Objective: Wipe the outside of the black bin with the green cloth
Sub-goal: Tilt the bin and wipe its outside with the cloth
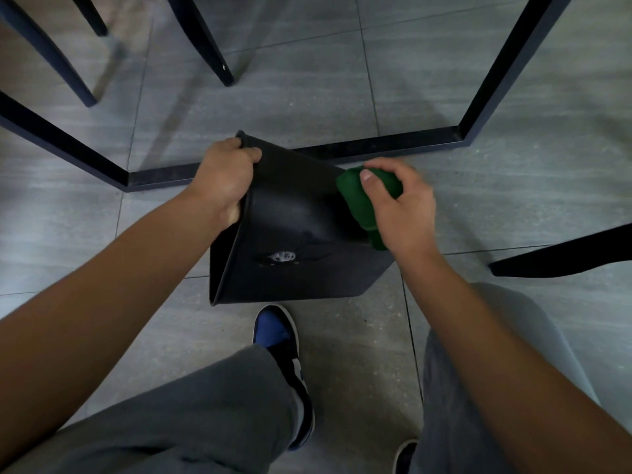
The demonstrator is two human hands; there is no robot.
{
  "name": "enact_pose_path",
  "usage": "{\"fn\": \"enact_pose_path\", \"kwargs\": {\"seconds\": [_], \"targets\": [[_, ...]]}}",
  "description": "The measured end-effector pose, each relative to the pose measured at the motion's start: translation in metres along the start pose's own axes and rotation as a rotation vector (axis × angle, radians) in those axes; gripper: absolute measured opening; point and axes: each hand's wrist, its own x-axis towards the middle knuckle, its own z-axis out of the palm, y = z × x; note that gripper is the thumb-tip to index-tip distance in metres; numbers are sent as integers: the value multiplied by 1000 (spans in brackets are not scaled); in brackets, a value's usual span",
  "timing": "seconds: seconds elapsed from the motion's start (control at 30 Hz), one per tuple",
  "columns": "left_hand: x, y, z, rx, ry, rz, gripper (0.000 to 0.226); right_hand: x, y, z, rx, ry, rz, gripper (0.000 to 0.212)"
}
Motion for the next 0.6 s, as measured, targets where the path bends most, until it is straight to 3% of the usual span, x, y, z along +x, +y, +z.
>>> {"fn": "enact_pose_path", "kwargs": {"seconds": [0.13, 0.23, 0.4, 0.5, 0.6], "targets": [[-2, 3, 7, -63, 10, 24, 18, -11, -6, 8, -40, -60, -118, 18], [-11, 2, 11, -118, -99, 46, 15, -14, -1, 15, -97, -69, -132, 24], [-37, -26, 15, 270, -261, 271, 10, -6, 7, 9, -58, 36, -58, 25], [-48, -46, 7, 344, -300, 246, 13, -1, 14, 5, -64, 60, 26, 23], [-53, -50, 0, 338, -312, 222, 36, 7, 25, -2, -40, 120, 129, 20]]}}
